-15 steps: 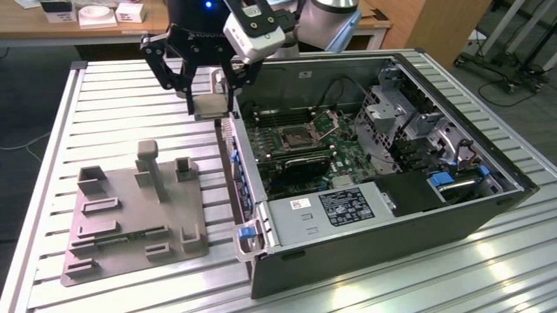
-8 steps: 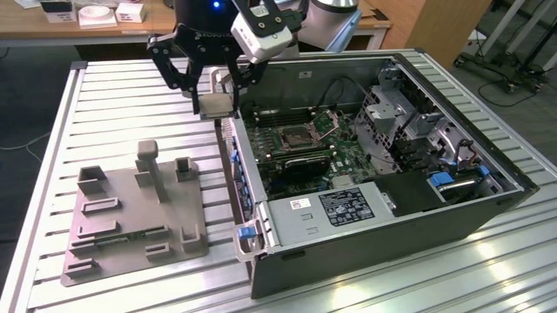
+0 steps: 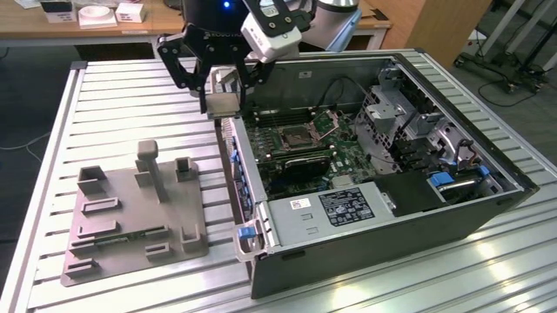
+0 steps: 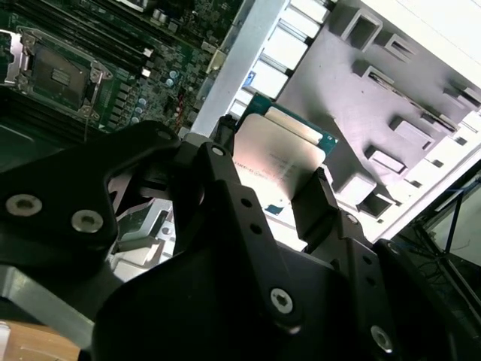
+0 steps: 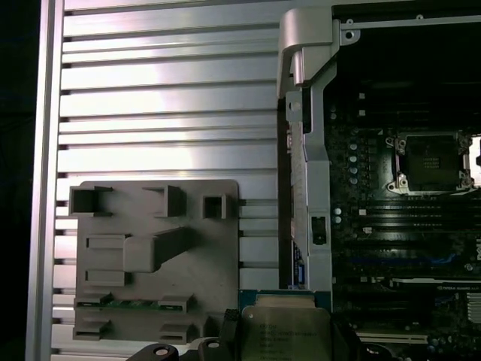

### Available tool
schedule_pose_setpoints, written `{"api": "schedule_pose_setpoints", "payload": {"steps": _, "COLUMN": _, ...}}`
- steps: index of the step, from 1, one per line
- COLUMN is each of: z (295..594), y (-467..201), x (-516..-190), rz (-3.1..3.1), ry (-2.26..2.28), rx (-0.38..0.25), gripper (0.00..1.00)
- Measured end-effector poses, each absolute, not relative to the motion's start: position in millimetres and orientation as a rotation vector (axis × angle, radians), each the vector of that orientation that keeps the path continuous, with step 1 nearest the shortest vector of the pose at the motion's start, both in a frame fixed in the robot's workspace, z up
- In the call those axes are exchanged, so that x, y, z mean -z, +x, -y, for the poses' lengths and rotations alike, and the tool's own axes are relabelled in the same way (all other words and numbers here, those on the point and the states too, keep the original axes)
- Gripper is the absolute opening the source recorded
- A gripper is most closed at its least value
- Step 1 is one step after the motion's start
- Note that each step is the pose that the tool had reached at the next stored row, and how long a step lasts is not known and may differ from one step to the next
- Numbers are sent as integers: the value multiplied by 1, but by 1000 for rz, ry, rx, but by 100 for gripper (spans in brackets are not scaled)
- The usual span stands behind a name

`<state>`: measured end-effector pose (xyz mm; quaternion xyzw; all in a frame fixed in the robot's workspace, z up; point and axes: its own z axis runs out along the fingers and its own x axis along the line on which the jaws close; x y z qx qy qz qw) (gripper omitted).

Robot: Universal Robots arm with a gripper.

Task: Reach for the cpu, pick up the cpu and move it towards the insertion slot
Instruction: 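Pick up the cpu and move it towards the insertion slot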

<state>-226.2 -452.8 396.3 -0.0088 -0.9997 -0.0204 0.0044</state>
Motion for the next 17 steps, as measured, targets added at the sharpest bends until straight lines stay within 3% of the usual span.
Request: {"api": "schedule_pose_setpoints", "payload": {"steps": 17, "z": 453, "y": -209, "x": -396, "rz": 3132, "ry": -28, "rx": 64, "gripper": 55}}
